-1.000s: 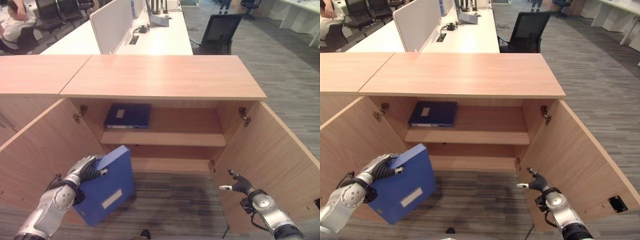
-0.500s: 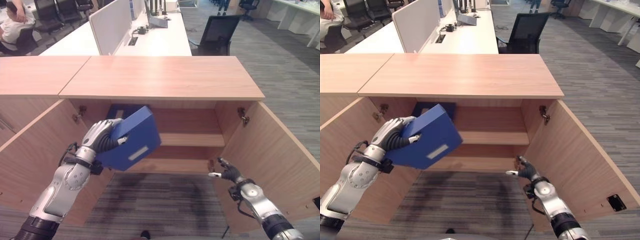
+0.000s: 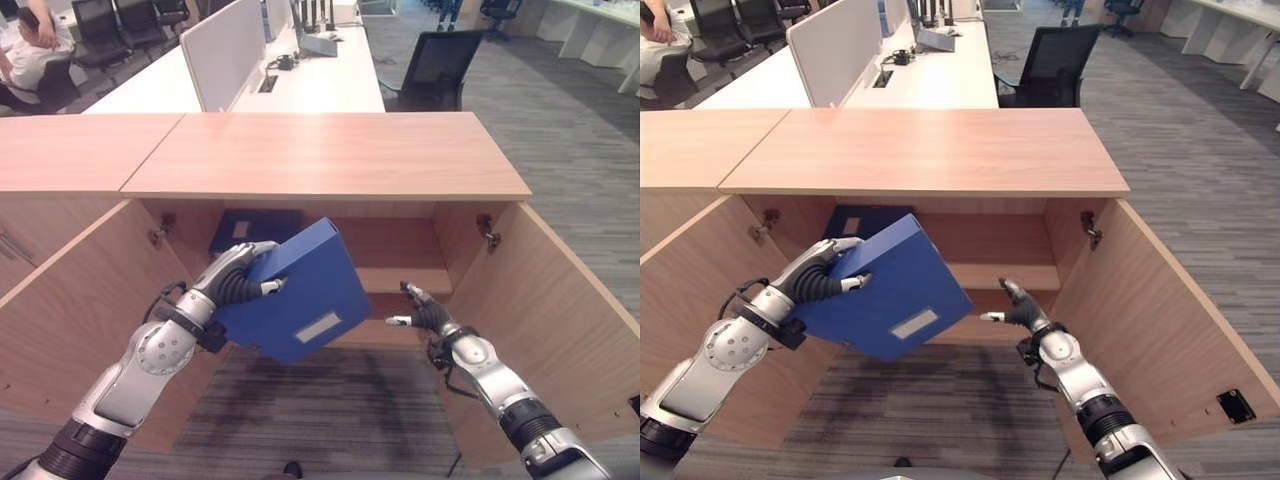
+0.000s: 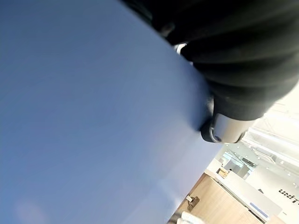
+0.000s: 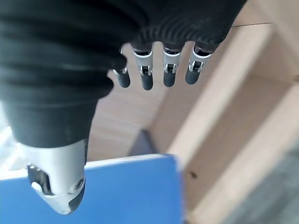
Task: Put the empty folder in the office cabinet
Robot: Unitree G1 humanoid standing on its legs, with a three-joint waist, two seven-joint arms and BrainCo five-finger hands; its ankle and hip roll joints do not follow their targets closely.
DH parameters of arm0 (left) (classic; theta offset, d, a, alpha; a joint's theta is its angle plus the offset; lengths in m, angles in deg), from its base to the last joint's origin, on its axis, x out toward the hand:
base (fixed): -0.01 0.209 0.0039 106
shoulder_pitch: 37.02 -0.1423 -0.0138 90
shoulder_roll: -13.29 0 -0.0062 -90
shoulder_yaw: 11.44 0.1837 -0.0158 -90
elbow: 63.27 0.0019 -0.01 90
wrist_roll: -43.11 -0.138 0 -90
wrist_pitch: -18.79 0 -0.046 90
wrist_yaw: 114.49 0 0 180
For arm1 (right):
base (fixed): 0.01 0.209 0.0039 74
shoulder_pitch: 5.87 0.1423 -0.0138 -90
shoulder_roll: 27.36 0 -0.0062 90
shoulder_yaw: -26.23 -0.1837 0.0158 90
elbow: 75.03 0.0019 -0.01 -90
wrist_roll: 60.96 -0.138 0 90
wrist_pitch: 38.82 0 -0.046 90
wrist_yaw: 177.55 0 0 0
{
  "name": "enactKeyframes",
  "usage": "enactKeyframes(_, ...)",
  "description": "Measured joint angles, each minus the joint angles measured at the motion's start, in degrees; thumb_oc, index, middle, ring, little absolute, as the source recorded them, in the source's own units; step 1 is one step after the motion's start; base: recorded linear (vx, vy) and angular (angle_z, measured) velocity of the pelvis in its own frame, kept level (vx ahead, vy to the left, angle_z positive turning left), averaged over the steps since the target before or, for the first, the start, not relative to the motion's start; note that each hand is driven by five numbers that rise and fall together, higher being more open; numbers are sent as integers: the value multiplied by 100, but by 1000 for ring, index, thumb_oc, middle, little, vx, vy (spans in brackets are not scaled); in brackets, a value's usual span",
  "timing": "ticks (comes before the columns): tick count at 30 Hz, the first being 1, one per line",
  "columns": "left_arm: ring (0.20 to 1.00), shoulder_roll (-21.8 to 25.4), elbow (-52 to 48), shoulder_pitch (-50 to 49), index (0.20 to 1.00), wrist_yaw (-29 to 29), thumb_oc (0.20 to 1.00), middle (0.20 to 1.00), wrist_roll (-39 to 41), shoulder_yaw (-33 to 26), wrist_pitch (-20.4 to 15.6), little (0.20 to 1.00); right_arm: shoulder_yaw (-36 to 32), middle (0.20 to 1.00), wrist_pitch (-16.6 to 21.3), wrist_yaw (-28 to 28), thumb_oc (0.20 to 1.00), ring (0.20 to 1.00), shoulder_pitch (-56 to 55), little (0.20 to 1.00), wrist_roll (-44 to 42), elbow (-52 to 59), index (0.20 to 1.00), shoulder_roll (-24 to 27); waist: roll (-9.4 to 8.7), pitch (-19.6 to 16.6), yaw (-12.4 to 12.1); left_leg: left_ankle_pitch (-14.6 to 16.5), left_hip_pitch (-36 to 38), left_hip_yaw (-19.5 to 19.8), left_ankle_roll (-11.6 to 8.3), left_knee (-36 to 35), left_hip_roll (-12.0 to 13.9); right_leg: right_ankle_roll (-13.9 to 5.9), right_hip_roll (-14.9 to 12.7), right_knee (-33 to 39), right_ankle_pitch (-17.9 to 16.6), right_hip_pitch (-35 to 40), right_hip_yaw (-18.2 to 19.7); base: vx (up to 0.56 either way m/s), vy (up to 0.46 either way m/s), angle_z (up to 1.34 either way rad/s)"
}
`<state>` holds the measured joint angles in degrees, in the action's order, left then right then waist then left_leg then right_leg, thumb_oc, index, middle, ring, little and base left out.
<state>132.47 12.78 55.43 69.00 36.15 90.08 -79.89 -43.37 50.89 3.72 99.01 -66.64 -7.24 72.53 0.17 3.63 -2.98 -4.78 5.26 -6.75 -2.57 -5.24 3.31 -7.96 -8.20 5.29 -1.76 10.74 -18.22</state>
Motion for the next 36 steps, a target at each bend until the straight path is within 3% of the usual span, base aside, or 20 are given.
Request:
enactKeyframes(11, 200, 17, 2, 28, 200, 7, 200, 200, 35, 12, 0, 200, 9, 1000, 27, 36, 1000, 1000, 118, 1000, -75, 537, 1000, 109, 69, 40, -11, 0, -1, 3, 0, 0, 0, 0, 1, -15, 0, 1, -4, 0, 0, 0)
enactKeyframes(17, 200, -262, 7, 465, 200, -4, 200, 200, 77, 263, -21, 200, 448, 1000, 34, 390, 1000, 1000, 133, 1000, -228, 639, 1000, 114, 63, 38, -60, -1, -1, 5, -1, 0, 0, 1, 2, -24, 0, 2, -7, 0, 0, 0)
enactKeyframes(30, 200, -402, 35, 749, 200, -9, 200, 200, -47, 466, 4, 200, 474, 1000, 22, 477, 1000, 1000, 179, 1000, -229, 632, 1000, 226, 27, 26, -41, -1, -2, 3, -1, 1, 0, 1, 2, -25, -1, -1, -7, 0, 0, 0)
enactKeyframes(34, 200, -173, -64, 930, 200, 72, 200, 200, 54, 660, 16, 200, 483, 1000, 22, 439, 1000, 1000, 182, 1000, -228, 603, 1000, 231, -29, -7, -51, -1, 0, 0, -1, 0, 0, 1, 0, -24, -1, -1, -6, 0, 0, 0)
enactKeyframes(36, 200, 187, -428, 1163, 200, 243, 200, 200, 403, 957, 14, 200, 607, 1000, 24, 437, 1000, 1000, 358, 1000, -223, 545, 1000, 268, -67, -27, -54, -1, 7, -1, -1, 1, -1, 1, -2, -24, -1, 5, -5, 0, 0, 0)
